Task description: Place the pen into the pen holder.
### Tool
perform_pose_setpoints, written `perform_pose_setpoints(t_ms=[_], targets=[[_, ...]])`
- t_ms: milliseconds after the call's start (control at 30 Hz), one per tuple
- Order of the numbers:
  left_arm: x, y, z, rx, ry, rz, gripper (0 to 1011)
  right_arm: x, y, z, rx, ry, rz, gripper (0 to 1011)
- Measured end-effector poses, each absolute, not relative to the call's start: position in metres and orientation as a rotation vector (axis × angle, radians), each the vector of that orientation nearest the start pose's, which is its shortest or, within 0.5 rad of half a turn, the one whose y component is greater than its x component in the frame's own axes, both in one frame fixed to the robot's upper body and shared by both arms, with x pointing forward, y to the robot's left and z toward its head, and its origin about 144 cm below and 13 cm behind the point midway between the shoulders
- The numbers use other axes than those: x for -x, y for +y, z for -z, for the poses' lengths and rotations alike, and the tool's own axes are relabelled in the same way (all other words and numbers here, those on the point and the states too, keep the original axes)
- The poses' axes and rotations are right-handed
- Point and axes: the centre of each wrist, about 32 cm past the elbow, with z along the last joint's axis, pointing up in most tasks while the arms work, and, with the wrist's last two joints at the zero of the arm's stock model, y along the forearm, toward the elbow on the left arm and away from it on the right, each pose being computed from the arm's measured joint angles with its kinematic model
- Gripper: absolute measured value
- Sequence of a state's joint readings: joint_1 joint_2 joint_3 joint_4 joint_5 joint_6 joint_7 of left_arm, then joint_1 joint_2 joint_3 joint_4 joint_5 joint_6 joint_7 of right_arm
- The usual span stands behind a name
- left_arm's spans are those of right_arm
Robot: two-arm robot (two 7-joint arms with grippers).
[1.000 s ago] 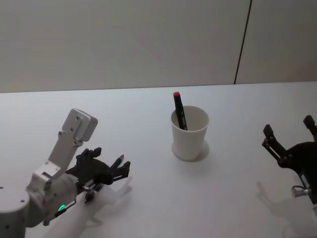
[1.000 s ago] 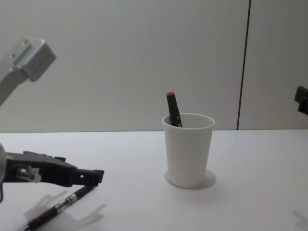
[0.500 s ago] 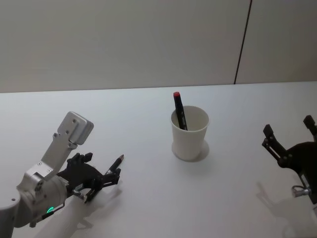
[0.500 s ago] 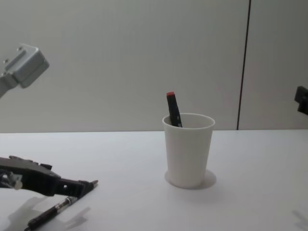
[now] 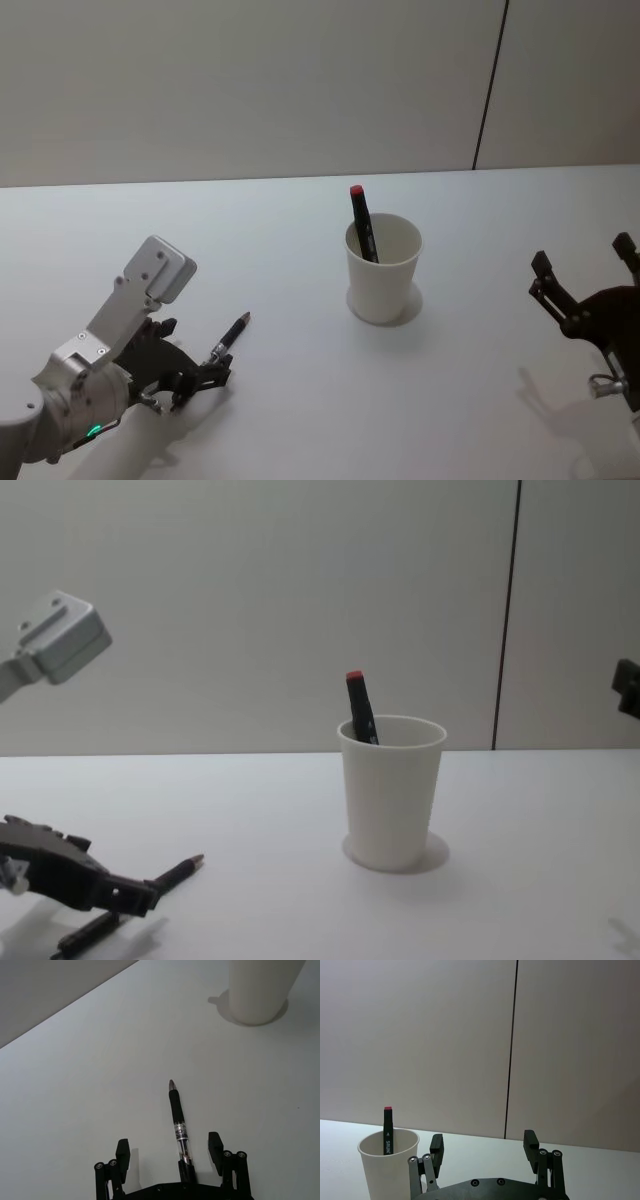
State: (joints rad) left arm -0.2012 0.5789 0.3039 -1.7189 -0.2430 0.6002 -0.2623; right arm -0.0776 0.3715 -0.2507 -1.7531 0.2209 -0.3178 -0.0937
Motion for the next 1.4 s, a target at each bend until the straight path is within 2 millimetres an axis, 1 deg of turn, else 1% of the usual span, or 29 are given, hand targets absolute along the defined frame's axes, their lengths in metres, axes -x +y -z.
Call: perform_pose_setpoints(t_ms=[300,367,400,467,500,600,633,667,733,767,833,900,933,967,1033,1067,1167,1267,1300,1400], targets=[[-0.4884,0.2859,-1.2378,-0.615,0.073,-1.075,998,-0.4244,-0.2394,-1.1667,-0.221,-0.298,1.334,1001],[-0.4884,0.2858,-1.2373,-0.618,0.081,-1.074,967,-0.4244,-0.2394,-1.1666,-0.221,-0.298,1.334,1002],[-0.4884,0.2858,-1.2369,-0.619,0.087,-1.073,927,-0.4244,-0.2394,-1.1667,-0.221,-0.298,1.334,1001],[-0.4884,0.2860,-1.2365,-0.619,0.095,-1.072,903,-0.4244,-0.2394,-1.1666,-0.221,-0.298,1.334,1001],[-0.4884,0.2861,-1.2364,-0.618,0.099,-1.071,857,-0.4244,-0.2394,-1.1666,-0.221,-0.298,1.335,1002],[-0.4885,0.2868,-1.2358,-0.612,0.116,-1.069,809,-0.4244,-0.2394,-1.1667,-0.221,-0.298,1.334,1002],[-0.4886,0.2872,-1.2354,-0.608,0.126,-1.068,746,-0.4244,-0.2394,-1.1667,-0.221,-0.298,1.334,1002],[-0.4887,0.2876,-1.2351,-0.606,0.132,-1.068,728,-0.4244,-0.2394,-1.1667,-0.221,-0.298,1.334,1002],[-0.4890,0.2884,-1.2346,-0.597,0.151,-1.067,647,-0.4244,-0.2395,-1.1667,-0.221,-0.298,1.334,1001],[-0.4892,0.2888,-1.2343,-0.595,0.157,-1.067,647,-0.4244,-0.2394,-1.1667,-0.221,-0.298,1.334,1001],[-0.4895,0.2892,-1.2338,-0.590,0.168,-1.068,590,-0.4244,-0.2394,-1.1667,-0.221,-0.298,1.334,1001],[-0.4899,0.2899,-1.2330,-0.585,0.183,-1.070,503,-0.4244,-0.2394,-1.1666,-0.221,-0.298,1.334,1002],[-0.4902,0.2903,-1.2324,-0.580,0.194,-1.071,484,-0.4244,-0.2394,-1.1667,-0.221,-0.298,1.334,1001],[-0.4904,0.2905,-1.2321,-0.579,0.198,-1.071,421,-0.4244,-0.2394,-1.1667,-0.221,-0.298,1.334,1001],[-0.4907,0.2907,-1.2317,-0.576,0.205,-1.072,384,-0.4244,-0.2394,-1.1666,-0.221,-0.298,1.334,1002],[-0.4911,0.2910,-1.2313,-0.575,0.210,-1.074,338,-0.4244,-0.2394,-1.1666,-0.221,-0.298,1.335,1002],[-0.4918,0.2913,-1.2308,-0.573,0.219,-1.078,301,-0.4244,-0.2394,-1.1666,-0.221,-0.298,1.334,1002],[-0.4924,0.2912,-1.2304,-0.574,0.225,-1.081,288,-0.4244,-0.2394,-1.1666,-0.221,-0.298,1.334,1002],[-0.4925,0.2911,-1.2304,-0.574,0.226,-1.082,260,-0.4244,-0.2394,-1.1667,-0.221,-0.298,1.335,1001],[-0.4931,0.2912,-1.2299,-0.575,0.230,-1.085,230,-0.4244,-0.2394,-1.1666,-0.221,-0.298,1.334,1001]])
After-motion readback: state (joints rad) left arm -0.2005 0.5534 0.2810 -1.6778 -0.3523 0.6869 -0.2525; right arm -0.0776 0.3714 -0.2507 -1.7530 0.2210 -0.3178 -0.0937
